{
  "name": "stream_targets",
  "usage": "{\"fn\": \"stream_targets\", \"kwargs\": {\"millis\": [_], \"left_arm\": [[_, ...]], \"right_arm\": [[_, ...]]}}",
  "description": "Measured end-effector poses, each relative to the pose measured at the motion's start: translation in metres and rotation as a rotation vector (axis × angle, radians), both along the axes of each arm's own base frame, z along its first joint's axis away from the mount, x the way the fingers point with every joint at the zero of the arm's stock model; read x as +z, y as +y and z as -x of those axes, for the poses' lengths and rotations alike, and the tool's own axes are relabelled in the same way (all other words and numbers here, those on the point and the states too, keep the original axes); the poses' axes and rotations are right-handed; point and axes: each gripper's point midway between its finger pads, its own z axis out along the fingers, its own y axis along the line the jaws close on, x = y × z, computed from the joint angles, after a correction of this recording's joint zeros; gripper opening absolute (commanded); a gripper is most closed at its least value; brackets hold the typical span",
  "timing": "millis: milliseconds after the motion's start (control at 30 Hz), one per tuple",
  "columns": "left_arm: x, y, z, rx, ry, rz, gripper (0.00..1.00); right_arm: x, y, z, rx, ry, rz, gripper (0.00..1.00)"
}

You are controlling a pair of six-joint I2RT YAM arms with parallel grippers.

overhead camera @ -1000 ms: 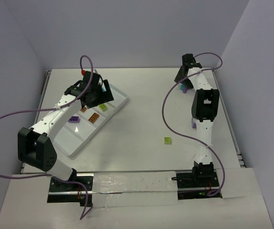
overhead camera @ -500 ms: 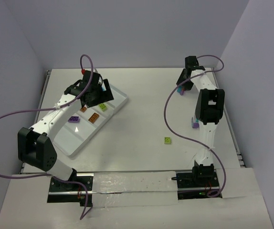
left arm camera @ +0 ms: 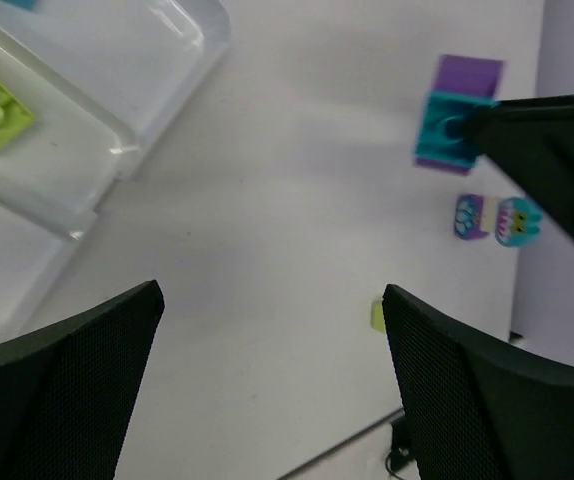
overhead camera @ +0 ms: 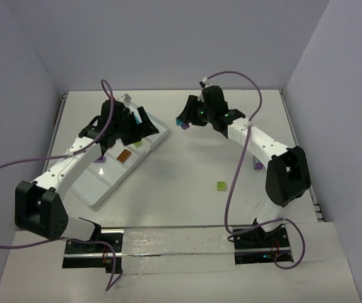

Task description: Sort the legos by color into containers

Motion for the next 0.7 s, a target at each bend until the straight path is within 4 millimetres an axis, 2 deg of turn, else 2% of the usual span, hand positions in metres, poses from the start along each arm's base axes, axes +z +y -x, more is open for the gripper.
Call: {"fn": "stream_targets", "kwargs": {"millis": [33, 100, 200, 333, 700], "left_arm": [[0.001, -0.005, 0.004, -0.013, -0.011, 0.043, 0.97], [-0.003, -0.011, 0.014, -0.037, -0.016, 0.099, 0.96], [-0.010, -0.019, 0.024, -0.068, -0.011, 0.154, 0.95], [-0.014, -0.027, 0.028, -0.093, -0.018, 0.196, 0.94], [0.003, -0.048, 0.024, -0.145, -0.120, 0.243, 0.91]], "right_arm": [[-0.002, 0.015, 0.010, 0.025, 0.011, -0.024, 0.29], [-0.009, 0.031, 0.022, 0.047, 0.041, -0.059, 0.29], [-0.017, 0.036, 0.028, 0.029, 0.091, -0.095, 0.30], [-0.012, 0.042, 0.028, 0.008, 0.113, -0.149, 0.30], [-0.007, 0.057, 0.034, 0.018, 0.167, -0.237, 0.32]]}}
